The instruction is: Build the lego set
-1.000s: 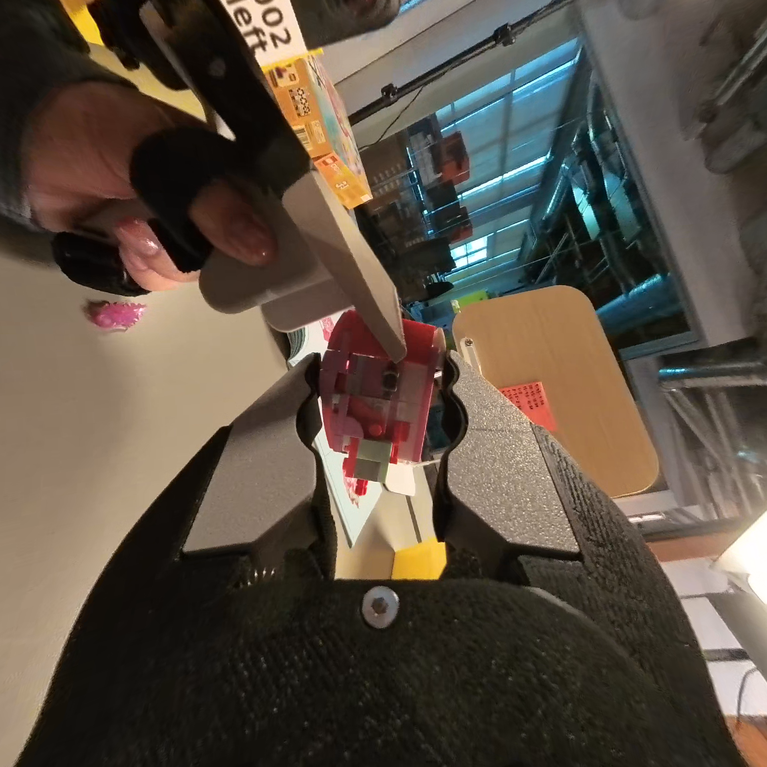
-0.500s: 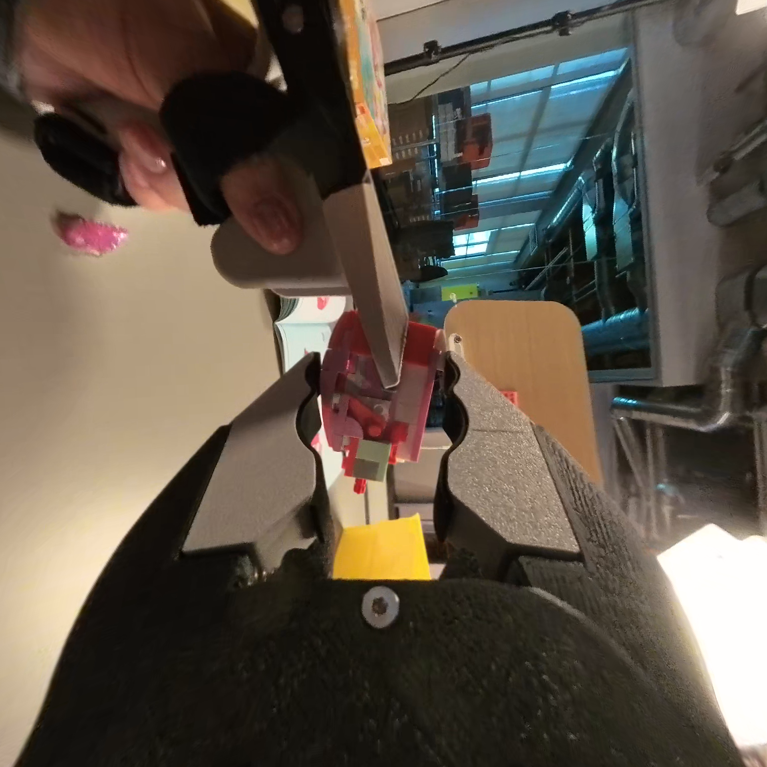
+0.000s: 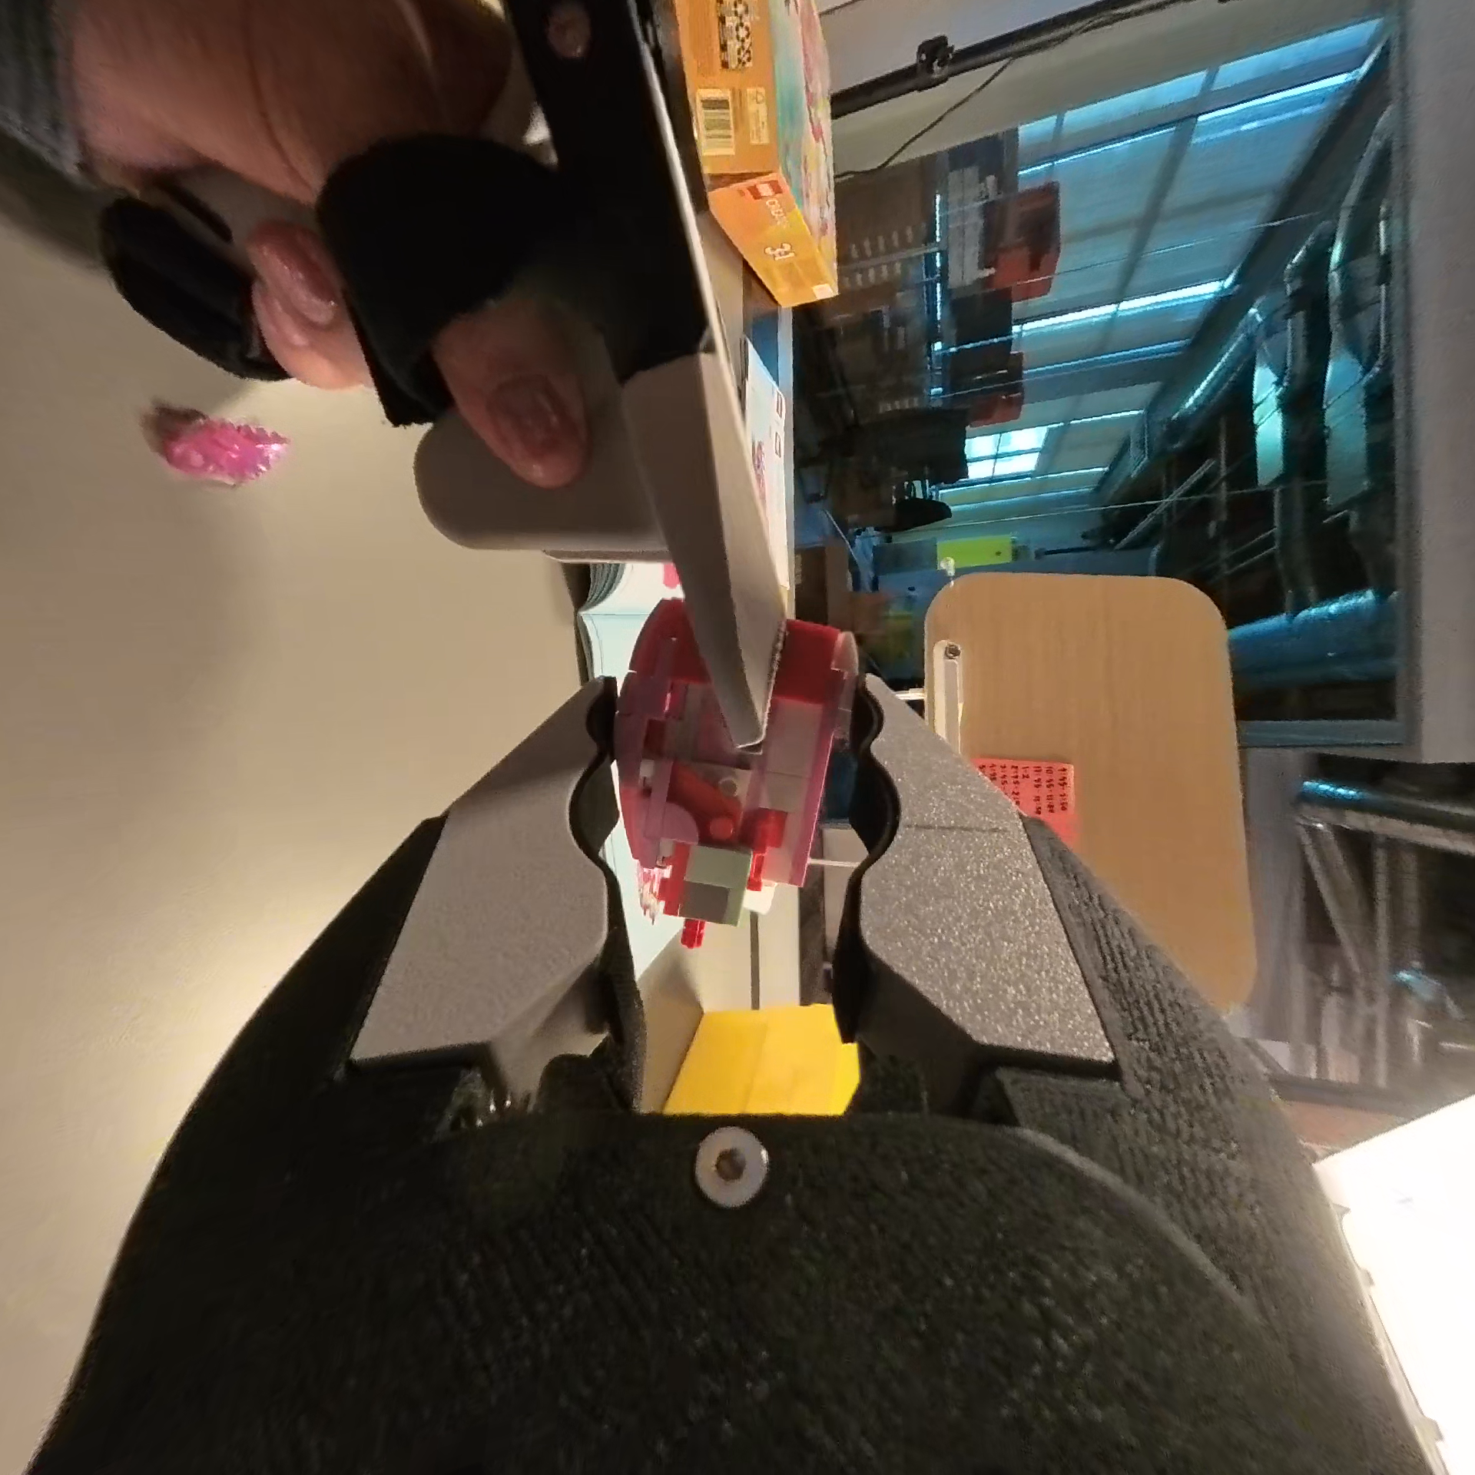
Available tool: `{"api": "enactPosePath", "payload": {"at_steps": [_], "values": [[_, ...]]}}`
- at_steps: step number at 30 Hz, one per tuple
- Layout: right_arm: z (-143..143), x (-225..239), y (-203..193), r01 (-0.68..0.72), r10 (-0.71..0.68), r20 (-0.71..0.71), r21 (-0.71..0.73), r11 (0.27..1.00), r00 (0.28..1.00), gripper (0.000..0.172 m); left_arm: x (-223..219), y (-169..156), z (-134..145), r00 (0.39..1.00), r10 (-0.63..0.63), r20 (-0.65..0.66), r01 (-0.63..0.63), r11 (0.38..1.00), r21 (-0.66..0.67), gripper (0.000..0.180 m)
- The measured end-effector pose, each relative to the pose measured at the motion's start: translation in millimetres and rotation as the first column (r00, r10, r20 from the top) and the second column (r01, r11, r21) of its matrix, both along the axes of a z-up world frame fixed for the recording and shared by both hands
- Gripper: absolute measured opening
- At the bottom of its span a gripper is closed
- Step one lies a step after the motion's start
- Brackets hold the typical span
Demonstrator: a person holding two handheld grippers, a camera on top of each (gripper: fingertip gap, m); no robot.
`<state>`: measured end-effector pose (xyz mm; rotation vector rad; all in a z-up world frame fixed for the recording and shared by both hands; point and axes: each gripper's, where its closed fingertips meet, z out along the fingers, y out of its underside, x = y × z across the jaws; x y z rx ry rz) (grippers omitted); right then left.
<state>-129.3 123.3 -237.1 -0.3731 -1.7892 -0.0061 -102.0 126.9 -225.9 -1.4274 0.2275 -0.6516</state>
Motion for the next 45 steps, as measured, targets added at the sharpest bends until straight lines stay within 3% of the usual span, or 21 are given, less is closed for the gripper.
{"api": "enactPosePath", "payload": {"at_steps": [10,18,25,34,45], "values": [[-7.2,-7.5,8.9,0.14,-0.143,0.247,0.028,0.99,0.958,0.057,-9.6,4.9,-3.3,0.981,-0.077,0.177,0.087,0.995,-0.048,0.038],[-7.6,-13.0,10.7,0.139,-0.15,0.277,0.058,0.989,0.949,0.057,-16.0,6.2,-3.5,0.974,-0.065,0.216,0.079,0.995,-0.057,0.039],[-4.5,-13.3,9.3,0.121,-0.136,0.234,0.077,0.99,0.963,0.057,-15.6,5.3,-1.6,0.978,-0.06,0.201,0.07,0.997,-0.043,0.039],[15.6,-7.6,-3.4,0.023,-0.018,-0.035,0.138,0.99,0.999,0.057,-7.5,-5.5,14.1,1.0,0.017,0.001,-0.017,0.996,0.088,0.038],[9.4,1.3,-5.3,-0.014,0.016,-0.011,0.139,0.99,1.0,0.063,-2.4,-5.5,11.1,0.998,0.022,-0.051,-0.017,0.995,0.097,0.038]]}}
